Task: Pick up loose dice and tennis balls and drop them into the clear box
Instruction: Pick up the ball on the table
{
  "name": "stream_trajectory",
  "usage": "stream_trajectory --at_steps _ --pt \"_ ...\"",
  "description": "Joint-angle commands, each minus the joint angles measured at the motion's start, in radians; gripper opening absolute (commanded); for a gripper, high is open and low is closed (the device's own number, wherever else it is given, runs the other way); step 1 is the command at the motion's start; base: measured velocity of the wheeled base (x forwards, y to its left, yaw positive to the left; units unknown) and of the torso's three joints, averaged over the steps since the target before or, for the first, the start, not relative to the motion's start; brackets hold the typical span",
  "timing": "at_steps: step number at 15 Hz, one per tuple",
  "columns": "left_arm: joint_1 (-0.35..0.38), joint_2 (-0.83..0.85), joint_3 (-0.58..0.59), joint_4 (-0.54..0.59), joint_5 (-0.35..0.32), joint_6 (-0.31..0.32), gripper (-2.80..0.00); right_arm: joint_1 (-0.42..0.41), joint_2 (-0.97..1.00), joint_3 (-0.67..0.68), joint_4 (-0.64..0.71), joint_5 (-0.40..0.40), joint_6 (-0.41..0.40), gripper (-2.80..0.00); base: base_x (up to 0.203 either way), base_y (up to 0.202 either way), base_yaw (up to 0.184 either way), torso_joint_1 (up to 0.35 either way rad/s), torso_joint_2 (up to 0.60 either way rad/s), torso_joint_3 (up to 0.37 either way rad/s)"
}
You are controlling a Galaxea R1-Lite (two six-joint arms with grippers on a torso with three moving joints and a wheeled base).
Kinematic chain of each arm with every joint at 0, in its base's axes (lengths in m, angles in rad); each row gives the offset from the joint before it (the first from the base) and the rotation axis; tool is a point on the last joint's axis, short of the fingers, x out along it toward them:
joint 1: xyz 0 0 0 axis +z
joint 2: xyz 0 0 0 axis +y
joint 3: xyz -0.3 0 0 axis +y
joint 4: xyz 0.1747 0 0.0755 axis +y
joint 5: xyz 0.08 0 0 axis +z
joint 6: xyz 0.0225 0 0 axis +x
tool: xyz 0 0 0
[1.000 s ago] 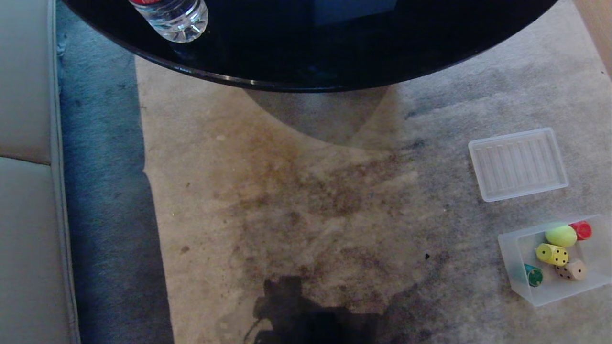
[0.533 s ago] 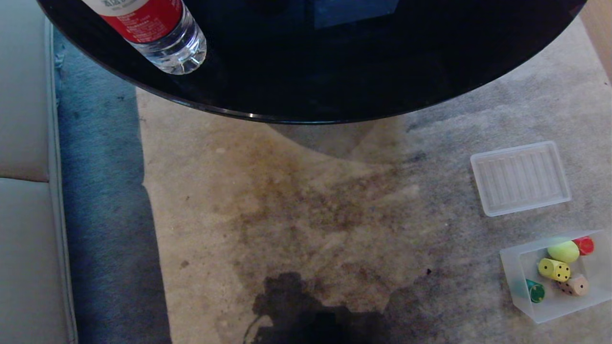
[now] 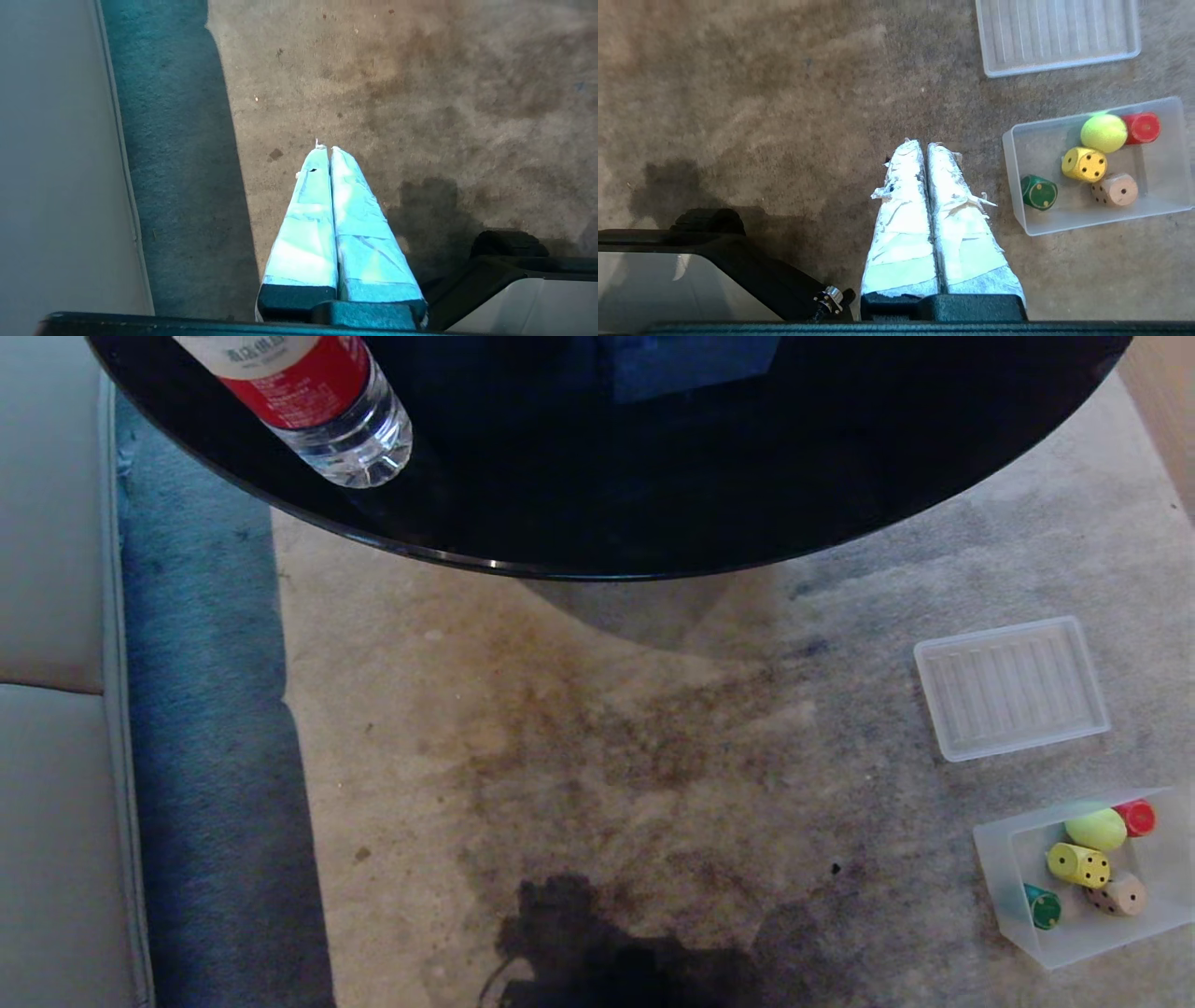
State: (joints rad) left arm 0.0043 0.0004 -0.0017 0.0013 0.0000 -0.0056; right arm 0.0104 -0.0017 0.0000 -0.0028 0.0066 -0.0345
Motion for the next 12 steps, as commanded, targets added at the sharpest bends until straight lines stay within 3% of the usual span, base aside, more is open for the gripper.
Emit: stream_trajectory --at_steps 1,12 --pt "0.0 0.0 0.0 0.0 0.0 -0.001 -2.8 0.0 0.002 0.002 0.0 0.0 -0.002 -2.8 0.0 0.0 0.0 0.002 0.01 0.176" --pt "0.0 0.0 0.0 -0.001 0.0 -0.004 -2.8 0.0 0.002 0.002 0.0 0.0 -0.001 -2.8 0.0 0.0 0.0 0.002 0.0 0.201"
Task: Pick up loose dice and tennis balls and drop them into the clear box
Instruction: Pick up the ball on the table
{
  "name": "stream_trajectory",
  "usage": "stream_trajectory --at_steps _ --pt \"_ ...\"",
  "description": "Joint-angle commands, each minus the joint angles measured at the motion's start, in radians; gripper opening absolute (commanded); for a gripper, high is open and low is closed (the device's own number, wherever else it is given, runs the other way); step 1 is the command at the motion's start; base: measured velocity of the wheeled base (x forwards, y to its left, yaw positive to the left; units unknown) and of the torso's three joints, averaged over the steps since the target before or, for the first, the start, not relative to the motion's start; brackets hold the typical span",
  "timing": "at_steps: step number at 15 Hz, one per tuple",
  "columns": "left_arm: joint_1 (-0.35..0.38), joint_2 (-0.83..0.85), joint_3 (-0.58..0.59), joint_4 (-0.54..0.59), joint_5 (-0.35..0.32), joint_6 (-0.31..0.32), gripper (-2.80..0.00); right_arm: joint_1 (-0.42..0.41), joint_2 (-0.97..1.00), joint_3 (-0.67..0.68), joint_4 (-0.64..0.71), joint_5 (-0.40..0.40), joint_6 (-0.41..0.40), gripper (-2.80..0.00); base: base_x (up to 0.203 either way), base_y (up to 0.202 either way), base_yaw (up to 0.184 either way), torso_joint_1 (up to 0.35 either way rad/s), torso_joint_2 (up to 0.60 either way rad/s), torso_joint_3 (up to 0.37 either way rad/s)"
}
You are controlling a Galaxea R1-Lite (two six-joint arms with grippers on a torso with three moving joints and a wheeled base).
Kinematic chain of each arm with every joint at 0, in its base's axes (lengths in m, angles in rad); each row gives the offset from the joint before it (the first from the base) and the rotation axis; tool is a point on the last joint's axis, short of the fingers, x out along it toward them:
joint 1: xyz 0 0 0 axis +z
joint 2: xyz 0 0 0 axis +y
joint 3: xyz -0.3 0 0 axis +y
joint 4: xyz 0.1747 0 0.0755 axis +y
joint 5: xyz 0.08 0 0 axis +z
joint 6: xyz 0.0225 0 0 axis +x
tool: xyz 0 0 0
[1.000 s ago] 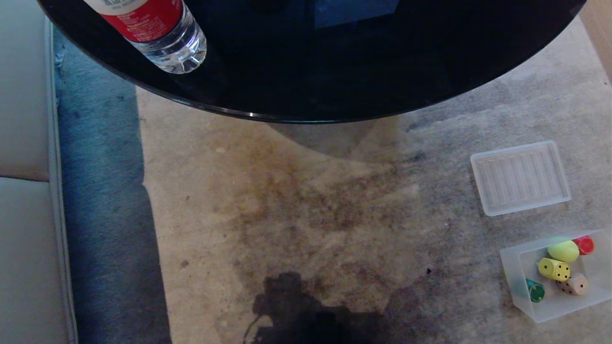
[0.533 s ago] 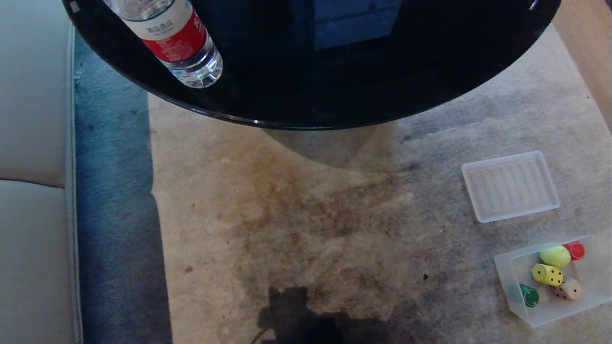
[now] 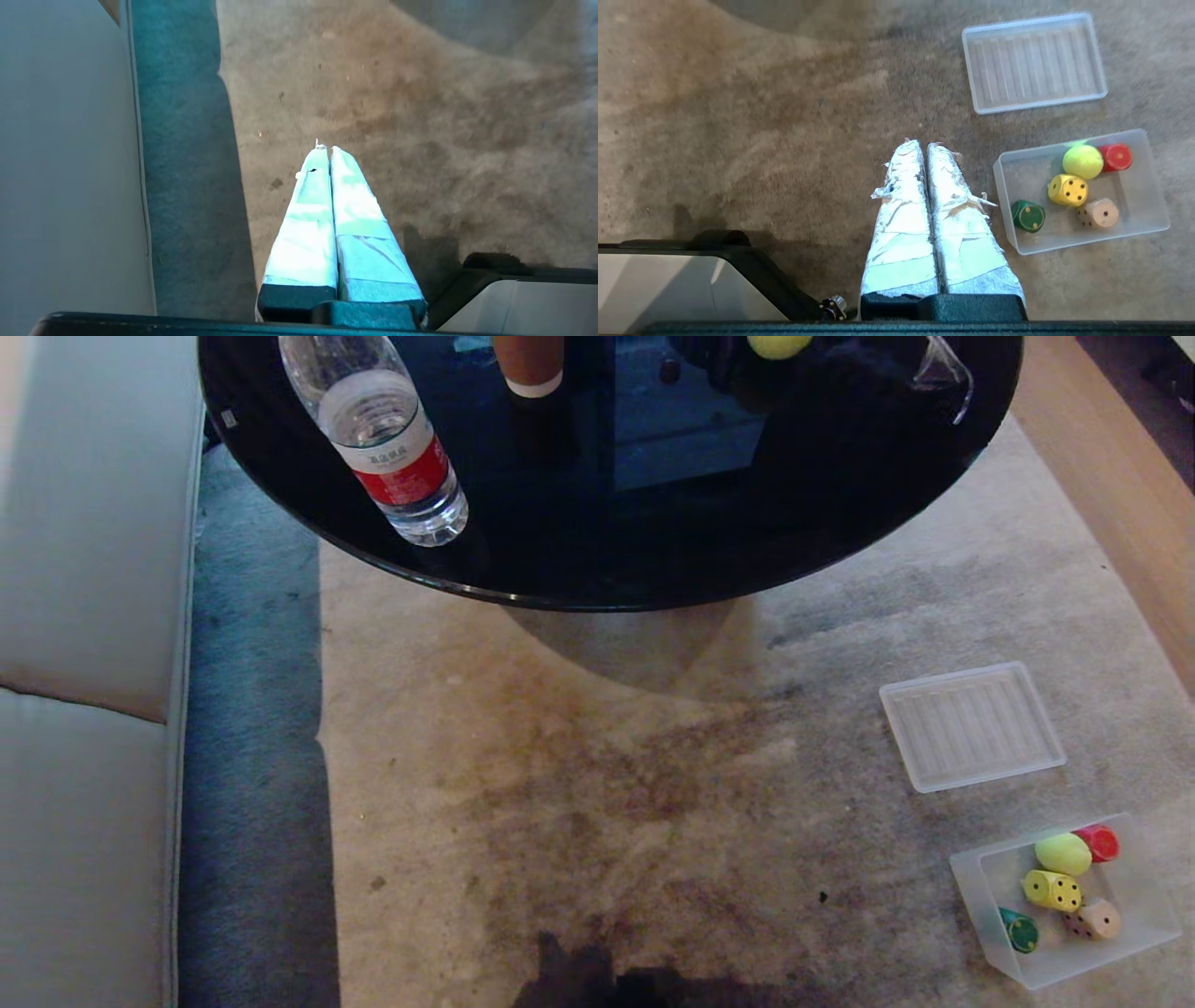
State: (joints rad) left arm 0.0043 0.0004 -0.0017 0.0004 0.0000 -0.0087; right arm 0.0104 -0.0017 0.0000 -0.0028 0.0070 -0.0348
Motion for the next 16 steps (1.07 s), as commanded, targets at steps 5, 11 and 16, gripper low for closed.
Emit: stream_trajectory --at_steps 5,11,16 --pt "0.0 0.0 0.0 0.0 0.0 0.0 -2.8 0.0 0.002 0.002 0.0 -0.001 0.0 -2.8 0.0 0.0 0.0 0.003 0.0 0.202" --pt "0.0 0.0 0.0 0.0 0.0 0.0 -2.8 0.0 0.002 0.002 0.0 -0.001 0.0 -2.8 0.0 0.0 0.0 0.001 0.0 0.202" --pt "0.0 0.0 0.0 0.0 0.0 0.0 -2.8 0.0 0.002 0.002 0.0 -0.001 0.0 -2.8 0.0 0.0 0.0 0.002 0.0 0.202"
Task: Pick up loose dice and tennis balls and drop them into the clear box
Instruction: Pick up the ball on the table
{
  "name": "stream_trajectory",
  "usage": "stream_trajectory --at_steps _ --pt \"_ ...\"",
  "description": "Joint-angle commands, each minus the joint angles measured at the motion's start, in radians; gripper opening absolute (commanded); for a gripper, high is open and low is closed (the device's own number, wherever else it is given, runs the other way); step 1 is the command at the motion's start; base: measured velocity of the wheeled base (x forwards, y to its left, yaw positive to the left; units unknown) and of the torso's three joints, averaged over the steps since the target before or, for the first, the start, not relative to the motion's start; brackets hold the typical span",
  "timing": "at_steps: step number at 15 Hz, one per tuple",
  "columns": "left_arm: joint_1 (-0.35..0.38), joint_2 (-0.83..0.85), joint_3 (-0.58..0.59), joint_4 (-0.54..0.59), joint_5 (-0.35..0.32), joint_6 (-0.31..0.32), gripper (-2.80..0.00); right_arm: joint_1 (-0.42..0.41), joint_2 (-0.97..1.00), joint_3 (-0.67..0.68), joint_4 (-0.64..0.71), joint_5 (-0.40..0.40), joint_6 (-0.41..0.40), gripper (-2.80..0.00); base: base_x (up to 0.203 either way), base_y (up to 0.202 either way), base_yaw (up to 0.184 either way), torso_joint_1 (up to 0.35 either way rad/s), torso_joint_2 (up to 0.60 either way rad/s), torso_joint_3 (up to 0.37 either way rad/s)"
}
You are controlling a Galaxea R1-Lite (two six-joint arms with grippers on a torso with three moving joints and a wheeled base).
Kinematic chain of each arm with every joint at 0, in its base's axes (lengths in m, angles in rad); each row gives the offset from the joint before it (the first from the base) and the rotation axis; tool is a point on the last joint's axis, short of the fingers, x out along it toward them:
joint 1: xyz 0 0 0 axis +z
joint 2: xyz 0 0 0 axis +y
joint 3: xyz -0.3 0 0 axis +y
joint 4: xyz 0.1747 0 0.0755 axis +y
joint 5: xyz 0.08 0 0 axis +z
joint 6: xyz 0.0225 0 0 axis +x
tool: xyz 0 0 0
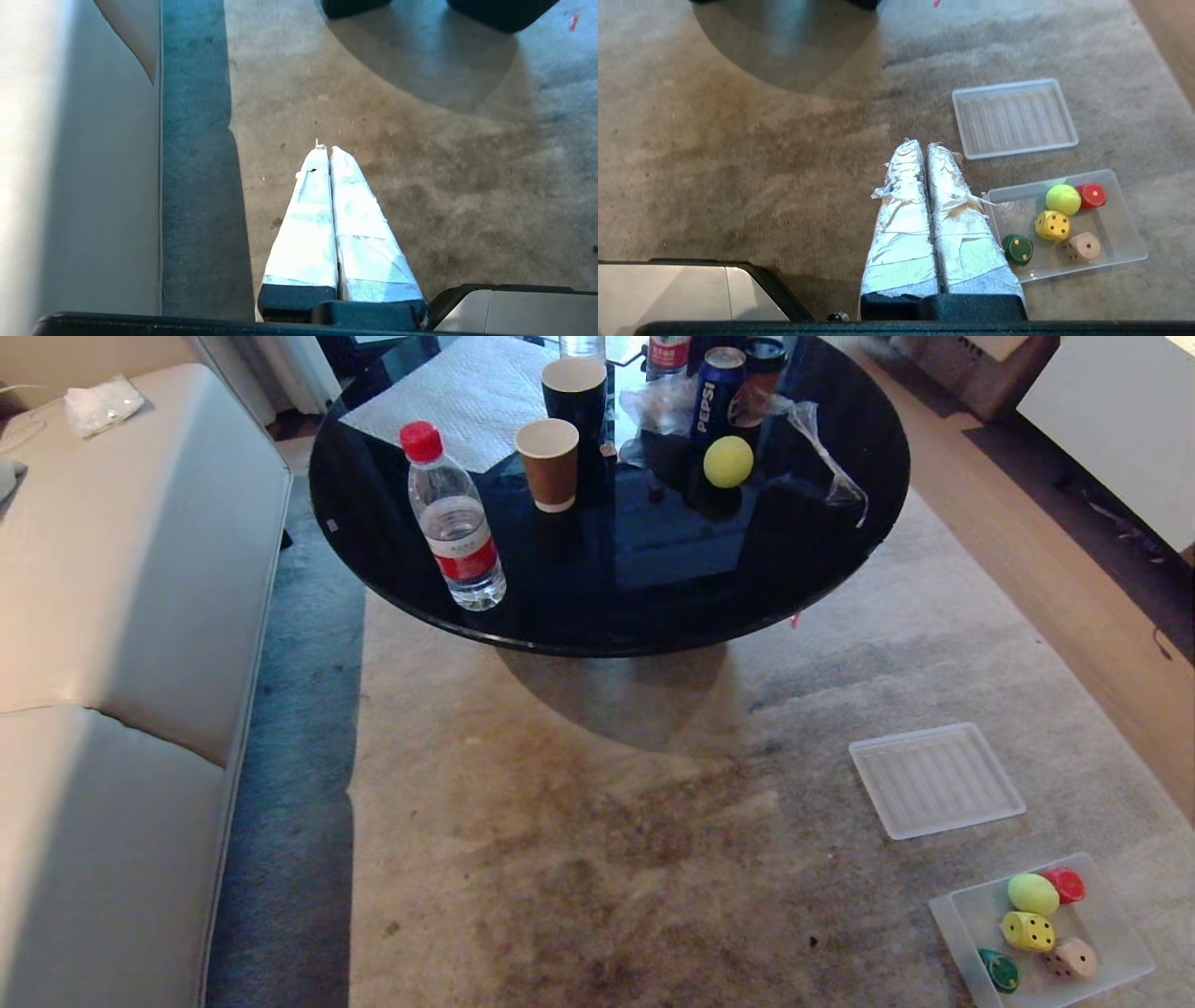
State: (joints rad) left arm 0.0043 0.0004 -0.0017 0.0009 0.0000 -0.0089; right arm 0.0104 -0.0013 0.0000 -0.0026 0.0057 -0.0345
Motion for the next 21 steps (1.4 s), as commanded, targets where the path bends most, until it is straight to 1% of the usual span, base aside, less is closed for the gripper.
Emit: stream_trajectory --at_steps 1,21 --pt "0.0 0.0 0.0 -0.001 0.0 0.0 -2.8 0.0 0.001 0.002 0.0 0.0 -0.001 -2.8 0.0 0.0 0.0 0.001 0.0 0.206" --pt "0.0 0.0 0.0 -0.001 0.0 0.0 -2.8 0.0 0.001 0.002 0.0 0.0 -0.001 -2.8 0.0 0.0 0.0 0.002 0.0 0.202"
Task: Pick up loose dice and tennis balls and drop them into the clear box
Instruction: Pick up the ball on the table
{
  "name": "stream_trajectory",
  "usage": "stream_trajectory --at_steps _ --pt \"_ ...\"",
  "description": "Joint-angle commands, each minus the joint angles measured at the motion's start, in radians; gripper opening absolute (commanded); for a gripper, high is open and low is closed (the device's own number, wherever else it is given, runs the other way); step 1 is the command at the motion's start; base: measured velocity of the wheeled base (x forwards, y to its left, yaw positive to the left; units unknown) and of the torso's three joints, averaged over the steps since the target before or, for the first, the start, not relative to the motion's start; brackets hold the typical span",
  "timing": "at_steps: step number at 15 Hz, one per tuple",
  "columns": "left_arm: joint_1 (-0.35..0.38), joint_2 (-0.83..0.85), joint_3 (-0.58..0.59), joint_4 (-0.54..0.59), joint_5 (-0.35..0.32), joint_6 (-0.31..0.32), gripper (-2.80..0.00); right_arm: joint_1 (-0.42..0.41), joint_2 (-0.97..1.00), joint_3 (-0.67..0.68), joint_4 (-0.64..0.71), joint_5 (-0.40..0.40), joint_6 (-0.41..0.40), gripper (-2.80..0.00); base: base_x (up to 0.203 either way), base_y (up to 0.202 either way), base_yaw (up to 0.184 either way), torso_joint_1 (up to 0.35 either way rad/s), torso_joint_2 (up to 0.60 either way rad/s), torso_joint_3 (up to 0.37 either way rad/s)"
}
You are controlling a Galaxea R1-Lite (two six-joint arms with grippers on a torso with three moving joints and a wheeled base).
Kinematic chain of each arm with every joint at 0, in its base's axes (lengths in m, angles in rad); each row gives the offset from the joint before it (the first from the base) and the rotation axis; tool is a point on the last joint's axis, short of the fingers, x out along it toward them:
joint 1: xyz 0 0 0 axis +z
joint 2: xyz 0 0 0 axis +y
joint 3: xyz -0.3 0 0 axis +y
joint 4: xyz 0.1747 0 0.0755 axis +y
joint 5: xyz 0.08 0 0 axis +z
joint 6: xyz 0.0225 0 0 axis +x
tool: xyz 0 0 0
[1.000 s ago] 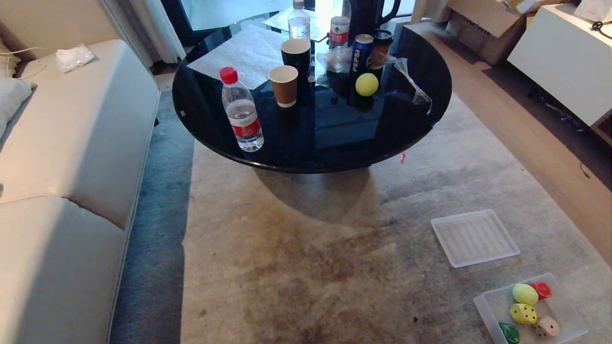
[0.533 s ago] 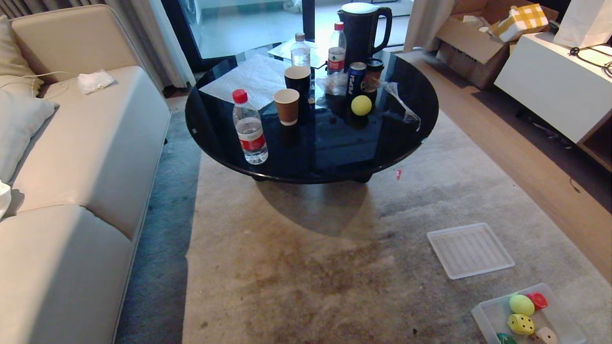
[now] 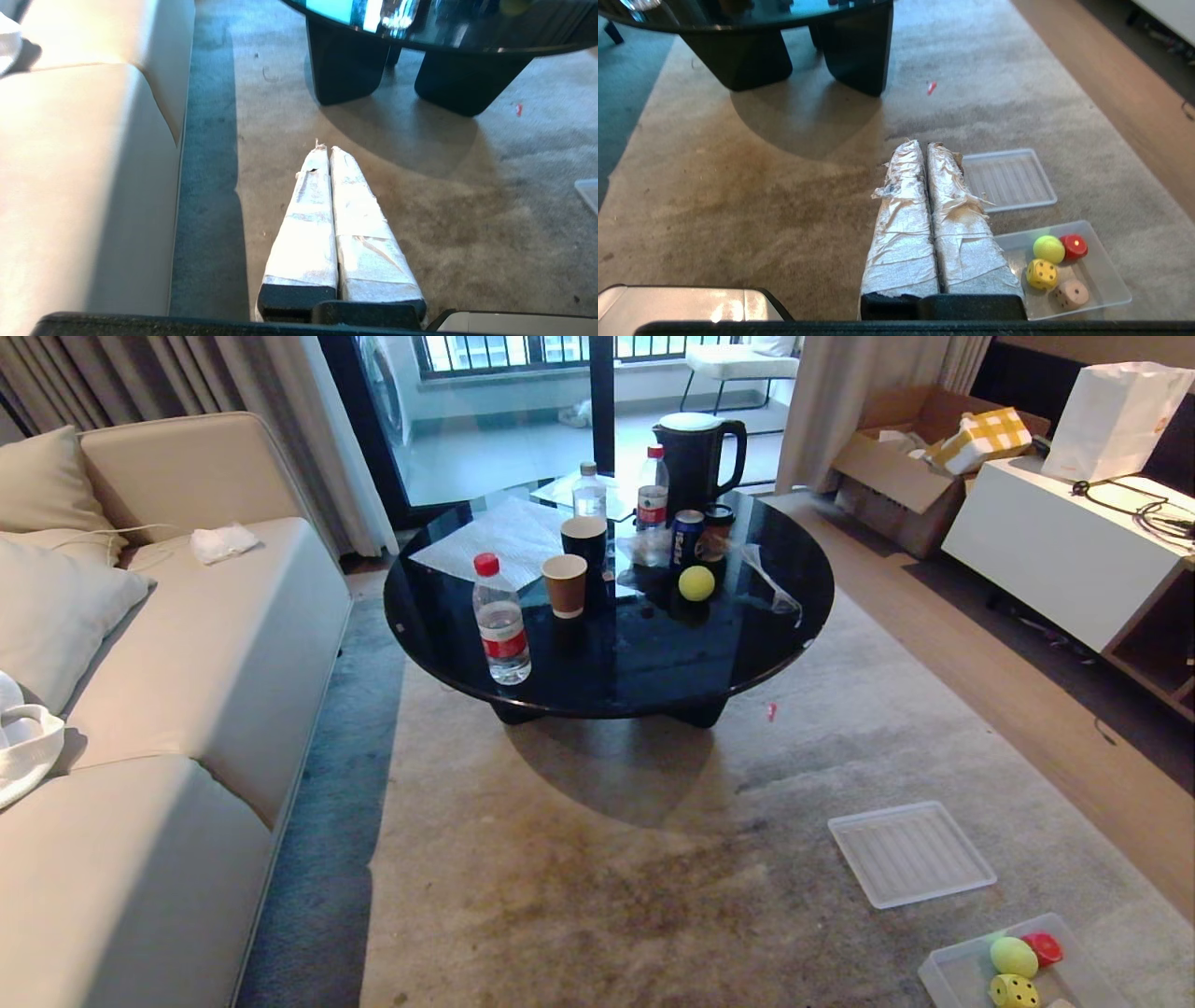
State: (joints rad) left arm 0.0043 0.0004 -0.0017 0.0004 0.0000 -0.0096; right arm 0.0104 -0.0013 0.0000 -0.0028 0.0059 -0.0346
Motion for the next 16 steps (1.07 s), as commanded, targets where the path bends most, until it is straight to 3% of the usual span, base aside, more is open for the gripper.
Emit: stream_trajectory --at_steps 1,5,13,16 --pt "0.0 0.0 0.0 0.0 0.0 -0.001 -2.8 -0.001 0.001 0.002 0.0 0.001 -0.001 -2.8 0.0 0.0 0.0 0.001 0.0 0.201" --pt "0.0 0.001 0.0 0.0 0.0 -0.001 -2.8 0.0 0.001 0.002 0.0 0.0 -0.001 -2.8 0.0 0.0 0.0 0.002 0.0 0.186" --pt "0.0 0.0 0.0 0.0 0.0 0.0 -2.8 0.0 0.001 0.002 0.0 0.0 -0.001 -2.8 0.0 0.0 0.0 0.0 0.0 0.017" --pt "0.0 0.0 0.0 0.0 0.0 0.0 -2.8 0.0 0.002 0.002 0.0 0.0 -0.001 -2.8 0.161 0.0 -0.002 0.002 0.0 0.006"
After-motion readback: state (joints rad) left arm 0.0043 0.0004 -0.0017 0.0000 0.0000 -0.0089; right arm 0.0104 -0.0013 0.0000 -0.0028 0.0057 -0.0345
